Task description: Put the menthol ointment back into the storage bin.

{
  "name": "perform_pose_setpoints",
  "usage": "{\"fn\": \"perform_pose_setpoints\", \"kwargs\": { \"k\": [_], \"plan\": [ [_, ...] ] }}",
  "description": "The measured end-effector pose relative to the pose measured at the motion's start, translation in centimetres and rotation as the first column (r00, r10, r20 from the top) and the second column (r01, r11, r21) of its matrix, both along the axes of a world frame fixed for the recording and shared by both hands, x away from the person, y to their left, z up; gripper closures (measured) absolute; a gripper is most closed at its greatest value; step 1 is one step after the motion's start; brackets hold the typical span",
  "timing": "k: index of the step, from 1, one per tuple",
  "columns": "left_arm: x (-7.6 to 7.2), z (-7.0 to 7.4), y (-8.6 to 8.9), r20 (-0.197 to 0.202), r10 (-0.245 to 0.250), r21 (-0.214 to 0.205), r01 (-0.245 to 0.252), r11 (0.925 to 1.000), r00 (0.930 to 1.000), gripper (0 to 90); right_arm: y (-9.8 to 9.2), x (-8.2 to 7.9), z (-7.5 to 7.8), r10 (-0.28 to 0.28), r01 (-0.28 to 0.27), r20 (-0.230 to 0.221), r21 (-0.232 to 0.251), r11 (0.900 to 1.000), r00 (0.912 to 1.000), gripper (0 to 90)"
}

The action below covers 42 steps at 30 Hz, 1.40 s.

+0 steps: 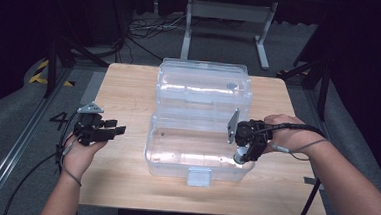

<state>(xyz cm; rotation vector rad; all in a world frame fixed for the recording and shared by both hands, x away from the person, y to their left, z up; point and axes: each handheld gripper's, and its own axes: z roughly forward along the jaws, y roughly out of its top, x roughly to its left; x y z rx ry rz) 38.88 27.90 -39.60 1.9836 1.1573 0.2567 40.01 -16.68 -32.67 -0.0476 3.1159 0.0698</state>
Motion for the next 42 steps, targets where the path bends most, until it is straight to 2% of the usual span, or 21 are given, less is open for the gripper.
{"fn": "perform_pose_setpoints", "kwargs": {
  "k": [15, 22, 42],
  "plan": [
    [0.0, -0.1, 0.0, -0.003, -0.002, -0.002, 0.002, 1.0000, 1.0000, 50.9, 0.3, 0.5, -2.5, -0.001, -0.001, -0.041, -0.053, 0.9986, 0.9992, 50.1],
    [0.1, -0.2, -0.1, -0.001, -0.013, 0.001, 0.013, 0.9999, 0.9999, 50.9, 0.5, 0.7, -3.3, 0.000, -0.003, -0.052, -0.061, 0.9981, 0.9987, 50.1],
    [0.0, -0.1, 0.0, -0.002, -0.004, -0.004, 0.004, 1.0000, 1.0000, 50.9, 0.6, 1.3, -5.7, -0.018, 0.011, -0.087, -0.072, 0.9973, 0.9960, 50.1]
  ]
}}
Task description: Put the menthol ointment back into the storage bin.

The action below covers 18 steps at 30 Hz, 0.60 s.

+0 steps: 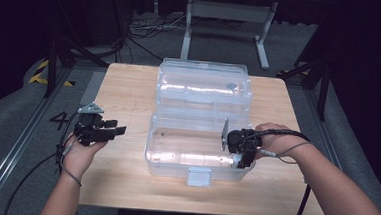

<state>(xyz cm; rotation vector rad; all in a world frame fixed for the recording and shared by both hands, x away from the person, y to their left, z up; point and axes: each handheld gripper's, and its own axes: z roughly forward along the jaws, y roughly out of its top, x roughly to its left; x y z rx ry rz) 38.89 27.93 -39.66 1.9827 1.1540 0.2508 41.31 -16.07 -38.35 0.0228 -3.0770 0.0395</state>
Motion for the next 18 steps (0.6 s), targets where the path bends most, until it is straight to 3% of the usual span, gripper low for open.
{"fn": "perform_pose_setpoints", "kwargs": {
  "k": [18],
  "plan": [
    [0.0, -0.1, 0.1, 0.000, 0.000, 0.003, 0.000, 1.0000, 1.0000, 50.8, 0.0, 0.3, -1.4, 0.008, -0.008, -0.002, -0.013, 0.9999, 1.0000, 50.0]
  ]
}}
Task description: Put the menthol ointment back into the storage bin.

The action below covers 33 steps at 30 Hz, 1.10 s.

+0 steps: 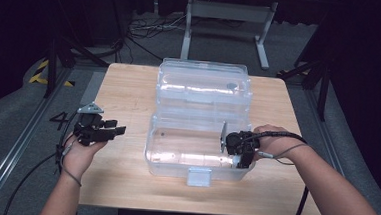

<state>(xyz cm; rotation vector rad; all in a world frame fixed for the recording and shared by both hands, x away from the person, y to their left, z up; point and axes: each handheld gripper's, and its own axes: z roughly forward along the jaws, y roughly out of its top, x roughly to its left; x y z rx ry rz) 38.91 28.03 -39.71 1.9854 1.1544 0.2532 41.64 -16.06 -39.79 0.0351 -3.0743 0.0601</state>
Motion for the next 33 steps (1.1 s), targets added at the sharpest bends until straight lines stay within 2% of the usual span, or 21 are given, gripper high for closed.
{"fn": "perform_pose_setpoints", "kwargs": {
  "k": [10, 24, 33],
  "plan": [
    [0.0, 0.0, 0.0, -0.001, 0.002, -0.001, -0.002, 1.0000, 1.0000, 50.8, -0.1, 0.1, -0.4, -0.023, 0.023, -0.018, 0.003, 0.9997, 0.9996, 50.0],
    [0.0, 0.0, 0.0, -0.002, 0.002, -0.002, -0.002, 1.0000, 1.0000, 50.8, -0.3, 0.2, -0.3, -0.021, 0.021, -0.028, 0.004, 0.9998, 0.9994, 47.5],
    [0.0, 0.1, -0.1, 0.001, 0.000, -0.003, 0.000, 1.0000, 1.0000, 50.9, -0.6, 0.1, 0.9, -0.024, 0.024, -0.012, 0.039, 0.9989, 0.9996, 45.9]
  ]
}}
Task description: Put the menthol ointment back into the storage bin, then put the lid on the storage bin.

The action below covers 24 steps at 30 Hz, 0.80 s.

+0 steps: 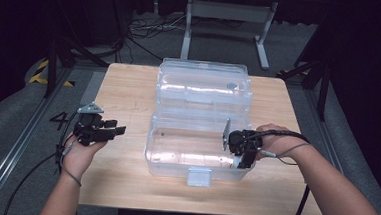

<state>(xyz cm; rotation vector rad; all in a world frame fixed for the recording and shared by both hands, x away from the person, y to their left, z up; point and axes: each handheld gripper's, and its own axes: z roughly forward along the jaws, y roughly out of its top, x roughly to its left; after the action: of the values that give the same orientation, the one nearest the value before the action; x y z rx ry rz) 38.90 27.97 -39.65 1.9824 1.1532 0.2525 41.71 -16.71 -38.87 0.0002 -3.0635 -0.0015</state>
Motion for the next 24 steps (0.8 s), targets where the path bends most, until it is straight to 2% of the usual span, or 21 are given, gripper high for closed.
{"fn": "perform_pose_setpoints", "kwargs": {
  "k": [6, 9, 12, 14, 21, 23, 24],
  "plan": [
    [-0.1, 0.5, -0.6, 0.009, -0.024, -0.007, 0.024, 0.9997, 0.9997, 51.3, -0.4, -0.2, 1.9, -0.014, 0.013, 0.014, 0.076, 0.9970, 0.9998, 46.0],
    [-0.1, 0.5, -0.8, 0.006, -0.033, -0.005, 0.033, 0.9994, 0.9994, 51.7, -0.6, -0.3, 2.4, -0.023, 0.021, 0.022, 0.084, 0.9962, 0.9995, 46.0],
    [-0.1, 0.7, -0.9, -0.009, -0.040, -0.030, 0.040, 0.9988, 0.9992, 52.0, -0.9, -0.3, 3.3, -0.026, 0.021, 0.042, 0.125, 0.9919, 0.9988, 46.0],
    [-0.2, 1.0, -1.1, 0.000, -0.059, -0.040, 0.059, 0.9974, 0.9983, 52.1, -1.2, -0.5, 3.8, -0.050, 0.043, 0.041, 0.158, 0.9866, 0.9979, 46.0],
    [-0.5, 1.6, -1.9, 0.018, -0.079, -0.037, 0.080, 0.9961, 0.9967, 51.8, -1.3, -1.2, 5.1, -0.053, 0.041, 0.052, 0.217, 0.9754, 0.9972, 46.0],
    [-0.6, 1.7, -2.0, 0.022, -0.085, -0.040, 0.086, 0.9955, 0.9961, 51.4, -1.2, -1.4, 5.2, -0.042, 0.028, 0.057, 0.220, 0.9750, 0.9975, 45.9],
    [-0.7, 1.9, -2.2, 0.027, -0.093, -0.038, 0.094, 0.9948, 0.9953, 51.3, -1.1, -1.8, 5.5, -0.032, 0.015, 0.064, 0.238, 0.9710, 0.9974, 45.5]
  ]
}}
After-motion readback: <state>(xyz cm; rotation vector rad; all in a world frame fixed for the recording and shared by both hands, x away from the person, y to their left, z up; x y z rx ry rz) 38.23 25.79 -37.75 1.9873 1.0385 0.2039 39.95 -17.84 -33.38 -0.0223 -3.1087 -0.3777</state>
